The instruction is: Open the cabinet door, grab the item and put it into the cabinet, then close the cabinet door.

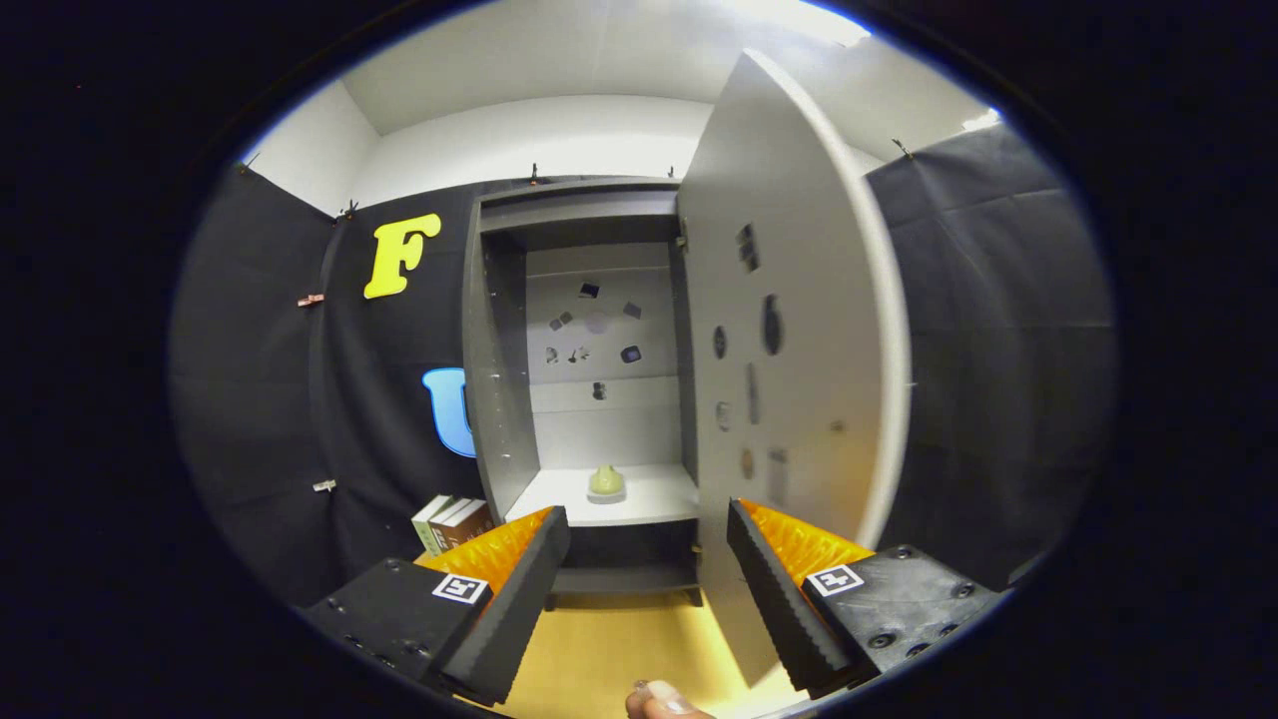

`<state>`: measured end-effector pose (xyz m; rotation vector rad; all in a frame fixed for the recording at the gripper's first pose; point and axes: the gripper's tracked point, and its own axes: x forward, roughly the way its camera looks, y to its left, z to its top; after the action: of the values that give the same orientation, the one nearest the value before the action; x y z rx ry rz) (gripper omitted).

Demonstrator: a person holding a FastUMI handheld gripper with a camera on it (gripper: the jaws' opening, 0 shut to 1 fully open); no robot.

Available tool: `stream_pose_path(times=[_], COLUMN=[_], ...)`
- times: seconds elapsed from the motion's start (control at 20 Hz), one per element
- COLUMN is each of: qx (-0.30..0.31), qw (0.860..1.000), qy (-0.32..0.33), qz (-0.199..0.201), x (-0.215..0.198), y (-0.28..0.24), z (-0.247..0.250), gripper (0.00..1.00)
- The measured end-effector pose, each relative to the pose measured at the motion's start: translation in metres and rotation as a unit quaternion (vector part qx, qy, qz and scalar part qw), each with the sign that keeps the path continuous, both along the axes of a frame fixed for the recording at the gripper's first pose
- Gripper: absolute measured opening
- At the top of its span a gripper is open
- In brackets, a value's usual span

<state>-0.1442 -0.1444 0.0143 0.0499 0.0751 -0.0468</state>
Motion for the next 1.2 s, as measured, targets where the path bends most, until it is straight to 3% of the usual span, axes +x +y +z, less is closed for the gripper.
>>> stream_pose_path(times=[0.3,0.55,0.9,1.2], qx=[0.011,0.035,0.051,0.044], qw=[1.000,0.999,0.999,0.999], qy=[-0.001,-0.001,0.019,0.018], qz=[-0.009,-0.028,-0.004,0.016], x=[-0.035,-0.027,0.013,0.017], y=[-0.089,-0.146,-0.156,-0.128], z=[0.007,-0.001,-0.019,-0.019], gripper=[0.99,0.98,0.98,0.98])
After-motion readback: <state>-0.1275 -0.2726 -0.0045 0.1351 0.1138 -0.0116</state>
